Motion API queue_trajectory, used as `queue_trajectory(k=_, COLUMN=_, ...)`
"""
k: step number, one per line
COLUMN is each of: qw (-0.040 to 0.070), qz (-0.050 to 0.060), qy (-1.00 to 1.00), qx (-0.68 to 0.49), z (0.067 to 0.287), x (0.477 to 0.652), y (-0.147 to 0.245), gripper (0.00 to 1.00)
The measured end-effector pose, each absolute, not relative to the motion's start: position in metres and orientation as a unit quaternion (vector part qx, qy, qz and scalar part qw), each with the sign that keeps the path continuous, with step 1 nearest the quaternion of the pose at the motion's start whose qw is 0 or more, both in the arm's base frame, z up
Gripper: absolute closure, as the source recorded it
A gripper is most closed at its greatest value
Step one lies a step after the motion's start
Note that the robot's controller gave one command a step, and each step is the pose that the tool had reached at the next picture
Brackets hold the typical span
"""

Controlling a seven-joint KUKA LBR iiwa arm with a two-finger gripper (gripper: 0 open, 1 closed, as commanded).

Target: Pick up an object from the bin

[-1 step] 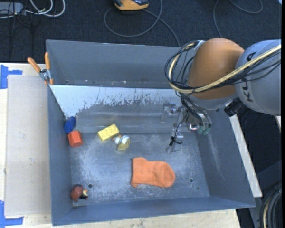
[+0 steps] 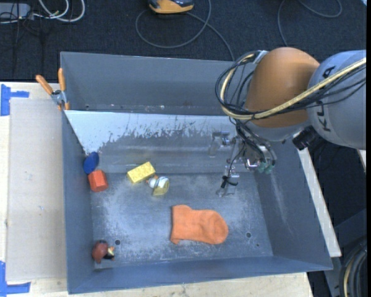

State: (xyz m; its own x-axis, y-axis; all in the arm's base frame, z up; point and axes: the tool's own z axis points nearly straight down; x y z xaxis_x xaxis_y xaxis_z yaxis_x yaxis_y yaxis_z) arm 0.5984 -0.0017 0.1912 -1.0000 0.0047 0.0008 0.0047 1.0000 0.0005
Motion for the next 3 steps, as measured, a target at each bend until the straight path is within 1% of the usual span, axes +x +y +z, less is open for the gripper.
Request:
queue_trajectory(k=1, qw=0.005, qz=0.000, qy=-1.000, qx=0.024, z=0.1095, x=0.5721, y=-0.0245, gripper=1.00)
queue_trajectory(k=2, qw=0.005, qz=0.000, qy=-1.000, qx=0.024, z=0.1096, x=0.5722, y=-0.0245, gripper=0.00)
queue_trajectory(k=3, qw=0.005, qz=0.000, qy=-1.000, qx=0.024, z=0.1096, x=0.5722, y=-0.0245, gripper=0.00)
